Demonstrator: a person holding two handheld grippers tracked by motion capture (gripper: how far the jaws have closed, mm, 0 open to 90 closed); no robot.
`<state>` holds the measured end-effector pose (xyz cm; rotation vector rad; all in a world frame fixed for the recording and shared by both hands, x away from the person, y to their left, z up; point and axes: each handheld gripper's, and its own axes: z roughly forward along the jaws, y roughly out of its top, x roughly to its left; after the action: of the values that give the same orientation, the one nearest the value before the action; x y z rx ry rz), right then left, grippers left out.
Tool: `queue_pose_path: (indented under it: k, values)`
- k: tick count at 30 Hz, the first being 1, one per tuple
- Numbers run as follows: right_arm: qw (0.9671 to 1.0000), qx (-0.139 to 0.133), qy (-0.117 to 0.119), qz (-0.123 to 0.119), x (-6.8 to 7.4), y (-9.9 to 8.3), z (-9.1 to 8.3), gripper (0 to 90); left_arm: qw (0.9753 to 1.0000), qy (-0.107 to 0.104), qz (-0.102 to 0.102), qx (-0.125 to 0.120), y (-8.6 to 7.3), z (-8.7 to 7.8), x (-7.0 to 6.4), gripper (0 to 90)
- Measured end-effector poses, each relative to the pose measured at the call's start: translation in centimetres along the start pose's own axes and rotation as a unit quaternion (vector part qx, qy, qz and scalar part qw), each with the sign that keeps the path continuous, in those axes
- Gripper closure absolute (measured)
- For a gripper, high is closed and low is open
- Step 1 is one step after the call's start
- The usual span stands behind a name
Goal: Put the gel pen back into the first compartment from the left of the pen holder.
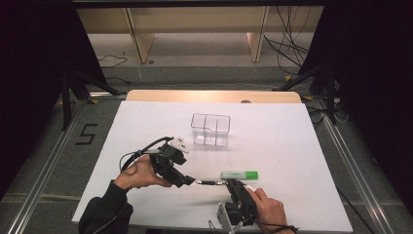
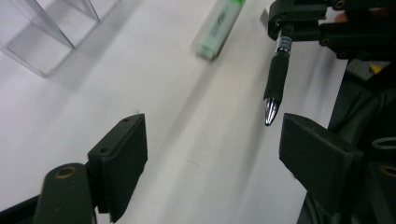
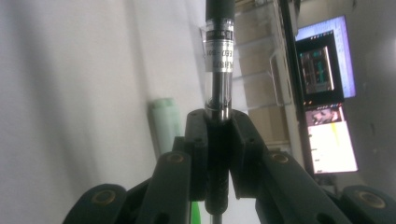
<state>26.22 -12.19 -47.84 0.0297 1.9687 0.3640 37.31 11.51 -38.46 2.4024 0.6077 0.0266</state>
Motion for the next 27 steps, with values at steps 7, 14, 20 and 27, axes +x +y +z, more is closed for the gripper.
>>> queue_pose_path:
  k: [7, 14, 20, 27]
  values:
    - [0.9958, 0.012, 0.013, 0.090, -2.6, -2.1, 0.6, 79.9, 0.9981, 0.013, -0.016, -0.057, -1.8, 1.2, 0.2, 19.4]
    - [0.9866, -0.010, 0.039, 0.158, -4.7, -3.0, 0.7, 79.9, 0.9938, 0.019, -0.026, -0.106, -3.2, 2.2, -0.1, 17.7]
    - [0.9665, -0.045, 0.074, 0.242, -6.3, -3.1, 1.1, 79.9, 0.9873, 0.031, -0.046, -0.149, -4.4, 2.4, -0.2, 17.3]
    - [0.9247, -0.080, 0.124, 0.351, -8.2, -3.9, 1.9, 79.9, 0.9789, 0.052, -0.070, -0.185, -6.4, 2.6, -0.1, 17.4]
